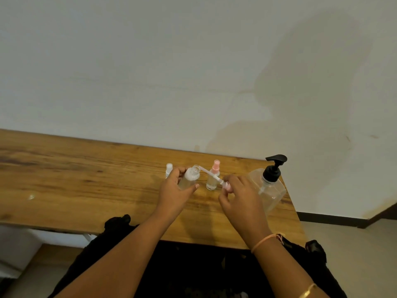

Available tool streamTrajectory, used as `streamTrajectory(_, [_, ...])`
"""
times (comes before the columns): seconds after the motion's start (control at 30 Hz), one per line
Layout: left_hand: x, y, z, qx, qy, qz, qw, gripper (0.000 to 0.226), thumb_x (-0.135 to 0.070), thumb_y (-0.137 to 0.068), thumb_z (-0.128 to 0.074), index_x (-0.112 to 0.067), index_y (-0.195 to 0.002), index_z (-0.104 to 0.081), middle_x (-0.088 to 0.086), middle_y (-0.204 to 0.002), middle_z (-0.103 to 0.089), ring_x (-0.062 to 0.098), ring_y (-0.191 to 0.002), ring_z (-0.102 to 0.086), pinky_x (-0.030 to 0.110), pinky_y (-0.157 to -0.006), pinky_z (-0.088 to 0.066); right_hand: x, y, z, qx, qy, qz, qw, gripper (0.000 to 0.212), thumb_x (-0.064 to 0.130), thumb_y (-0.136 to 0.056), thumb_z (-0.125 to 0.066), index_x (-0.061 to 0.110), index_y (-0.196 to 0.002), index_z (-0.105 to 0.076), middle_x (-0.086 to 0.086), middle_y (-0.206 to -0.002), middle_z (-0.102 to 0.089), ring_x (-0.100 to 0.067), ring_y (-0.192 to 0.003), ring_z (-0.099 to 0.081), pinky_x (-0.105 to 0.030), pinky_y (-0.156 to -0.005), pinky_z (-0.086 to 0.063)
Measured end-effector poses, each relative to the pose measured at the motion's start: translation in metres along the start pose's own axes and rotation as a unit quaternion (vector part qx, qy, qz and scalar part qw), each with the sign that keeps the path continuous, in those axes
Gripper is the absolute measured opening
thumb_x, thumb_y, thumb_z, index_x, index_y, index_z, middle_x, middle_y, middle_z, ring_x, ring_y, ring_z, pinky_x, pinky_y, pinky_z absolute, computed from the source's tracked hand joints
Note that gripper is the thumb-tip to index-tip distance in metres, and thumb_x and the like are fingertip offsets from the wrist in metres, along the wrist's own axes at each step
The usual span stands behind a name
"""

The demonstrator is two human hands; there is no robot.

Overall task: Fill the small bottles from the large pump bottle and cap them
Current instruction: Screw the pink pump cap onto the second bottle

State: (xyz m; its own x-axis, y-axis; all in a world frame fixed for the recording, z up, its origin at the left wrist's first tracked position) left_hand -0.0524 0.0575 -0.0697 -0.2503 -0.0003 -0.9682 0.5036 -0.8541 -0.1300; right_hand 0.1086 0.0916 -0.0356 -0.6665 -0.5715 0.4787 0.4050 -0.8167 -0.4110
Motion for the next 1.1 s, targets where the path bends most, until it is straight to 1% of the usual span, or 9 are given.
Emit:
streamTrajectory(0.2, [0.003, 0.002, 0.006, 0.0, -0.013, -0.011, 1.0, 0.042, -0.01, -0.074, -0.077, -0.038, -0.095, -0.053, -0.018, -0.103, -0.061, 0.006, -0.099, -0.057, 0.022, -0.082, -0.047, 0.002, -0.002, 0.005, -0.024, 0.062, 0.031, 0.997, 0.023, 0.009, -0.078, -0.069, 0.012, -0.102, -0.07, -0.004, -0.089, -0.062, -0.021, -0.077, -0.057, -0.033, -0.06, -0.049])
streamTrajectory(0.33, [0.003, 0.004, 0.009, 0.025, -0.036, -0.024, 0.999, 0.042, -0.008, -0.075, -0.076, -0.039, -0.093, -0.054, -0.02, -0.102, -0.063, -0.005, -0.097, -0.056, 0.005, -0.074, -0.043, 0.005, -0.003, 0.01, -0.053, 0.16, 0.08, 0.982, 0.028, 0.014, -0.067, -0.079, 0.016, -0.093, -0.072, -0.001, -0.082, -0.062, -0.023, -0.069, -0.06, -0.038, -0.065, -0.046])
streamTrajectory(0.43, [0.003, 0.006, 0.01, 0.033, -0.062, -0.031, 0.997, 0.039, -0.009, -0.075, -0.076, -0.036, -0.094, -0.055, -0.02, -0.101, -0.062, -0.006, -0.097, -0.054, 0.004, -0.071, -0.041, 0.009, -0.003, 0.012, -0.062, 0.176, 0.104, 0.977, 0.03, 0.014, -0.066, -0.081, 0.018, -0.094, -0.073, -0.001, -0.086, -0.063, -0.024, -0.077, -0.061, -0.041, -0.068, -0.046])
streamTrajectory(0.53, [0.0, 0.007, 0.008, 0.041, -0.068, -0.034, 0.996, 0.039, -0.008, -0.074, -0.077, -0.034, -0.095, -0.056, -0.02, -0.098, -0.062, -0.009, -0.093, -0.054, 0.001, -0.07, -0.039, 0.007, -0.003, 0.01, -0.053, 0.084, 0.149, 0.984, 0.037, 0.007, -0.075, -0.074, 0.013, -0.11, -0.068, -0.004, -0.094, -0.062, -0.024, -0.082, -0.059, -0.036, -0.064, -0.048])
streamTrajectory(0.63, [0.0, 0.009, 0.002, 0.059, -0.069, -0.04, 0.995, 0.043, -0.006, -0.072, -0.078, -0.037, -0.09, -0.054, -0.019, -0.095, -0.062, -0.008, -0.091, -0.055, 0.003, -0.071, -0.04, 0.01, -0.004, 0.009, -0.04, -0.045, 0.155, 0.986, 0.036, 0.012, -0.085, -0.065, 0.013, -0.12, -0.062, -0.002, -0.103, -0.061, -0.012, -0.093, -0.054, -0.02, -0.074, -0.044])
streamTrajectory(0.73, [0.003, 0.009, -0.009, 0.076, -0.053, -0.024, 0.995, 0.043, -0.009, -0.071, -0.079, -0.037, -0.09, -0.053, -0.015, -0.097, -0.063, 0.0, -0.095, -0.058, 0.016, -0.077, -0.047, 0.009, -0.006, 0.01, -0.048, -0.149, 0.112, 0.981, 0.04, 0.014, -0.085, -0.066, 0.016, -0.123, -0.057, 0.004, -0.104, -0.063, -0.003, -0.099, -0.054, -0.018, -0.082, -0.046])
streamTrajectory(0.83, [0.002, 0.009, -0.017, 0.086, -0.009, -0.005, 0.996, 0.041, -0.007, -0.07, -0.08, -0.032, -0.093, -0.057, -0.011, -0.099, -0.067, 0.008, -0.096, -0.062, 0.033, -0.083, -0.054, 0.005, -0.007, 0.011, -0.031, -0.219, 0.053, 0.974, 0.051, 0.012, -0.085, -0.069, 0.035, -0.125, -0.047, 0.012, -0.105, -0.063, 0.0, -0.099, -0.058, -0.013, -0.081, -0.048])
streamTrajectory(0.93, [-0.002, 0.01, -0.021, 0.1, 0.028, 0.005, 0.995, 0.041, -0.008, -0.07, -0.08, -0.03, -0.097, -0.059, -0.008, -0.102, -0.067, 0.013, -0.097, -0.063, 0.043, -0.086, -0.054, 0.003, -0.007, 0.009, -0.004, -0.284, 0.0, 0.959, 0.058, 0.009, -0.086, -0.068, 0.044, -0.123, -0.041, 0.013, -0.105, -0.064, -0.001, -0.101, -0.06, -0.02, -0.085, -0.051])
streamTrajectory(1.1, [-0.007, 0.012, -0.028, 0.112, 0.044, 0.016, 0.993, 0.044, -0.014, -0.071, -0.08, -0.028, -0.106, -0.059, -0.007, -0.108, -0.066, 0.014, -0.102, -0.062, 0.044, -0.089, -0.052, 0.0, -0.012, 0.006, 0.009, -0.355, -0.029, 0.934, 0.055, 0.006, -0.088, -0.065, 0.044, -0.122, -0.044, 0.005, -0.108, -0.069, -0.009, -0.105, -0.063, -0.038, -0.093, -0.052])
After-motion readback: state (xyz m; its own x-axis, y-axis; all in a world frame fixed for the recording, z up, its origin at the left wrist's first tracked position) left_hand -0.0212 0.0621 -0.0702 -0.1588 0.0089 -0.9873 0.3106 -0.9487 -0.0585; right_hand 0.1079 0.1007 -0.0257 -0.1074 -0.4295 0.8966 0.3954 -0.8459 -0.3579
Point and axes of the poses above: each hand's wrist, its own y-axis away from the middle knuckle, its own z-axis out of the back of the hand, x = y × z, the point moved 2 cm from there along -y, towards the middle knuckle
